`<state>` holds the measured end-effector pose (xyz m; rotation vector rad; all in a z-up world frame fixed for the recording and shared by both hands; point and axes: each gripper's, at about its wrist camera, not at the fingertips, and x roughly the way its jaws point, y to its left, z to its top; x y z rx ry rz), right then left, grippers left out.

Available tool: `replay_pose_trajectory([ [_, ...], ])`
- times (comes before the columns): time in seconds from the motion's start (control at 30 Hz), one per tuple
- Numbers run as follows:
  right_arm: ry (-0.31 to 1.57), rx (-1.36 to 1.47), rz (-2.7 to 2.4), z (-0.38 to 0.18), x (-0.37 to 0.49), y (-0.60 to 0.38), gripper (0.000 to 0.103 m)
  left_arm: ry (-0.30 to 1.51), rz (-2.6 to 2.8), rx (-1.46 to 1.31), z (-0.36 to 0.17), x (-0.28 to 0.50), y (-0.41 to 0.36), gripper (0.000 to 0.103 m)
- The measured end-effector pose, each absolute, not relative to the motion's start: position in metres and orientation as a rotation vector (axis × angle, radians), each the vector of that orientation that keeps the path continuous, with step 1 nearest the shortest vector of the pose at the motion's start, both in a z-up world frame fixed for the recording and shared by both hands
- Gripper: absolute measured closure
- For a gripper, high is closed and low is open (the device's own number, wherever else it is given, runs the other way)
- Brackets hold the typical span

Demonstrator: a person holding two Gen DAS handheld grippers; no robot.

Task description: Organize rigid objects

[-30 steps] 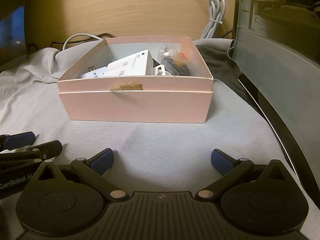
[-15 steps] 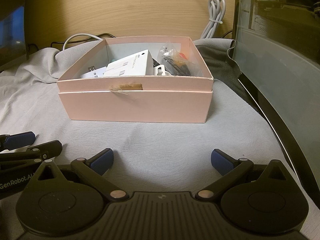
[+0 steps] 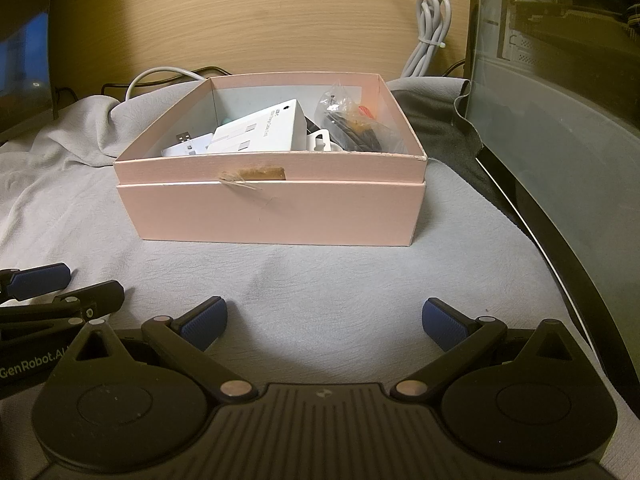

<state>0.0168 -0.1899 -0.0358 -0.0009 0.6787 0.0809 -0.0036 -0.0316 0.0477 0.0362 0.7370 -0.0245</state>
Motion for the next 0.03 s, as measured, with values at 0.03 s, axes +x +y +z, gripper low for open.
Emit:
replay_pose_trajectory([
  [0.03, 0.679, -0.001, 0.081, -0.0358, 0.0168, -0.1899, 0.000, 0.737, -0.024, 0.036, 0.0479, -0.0036, -0.0317, 0.041],
])
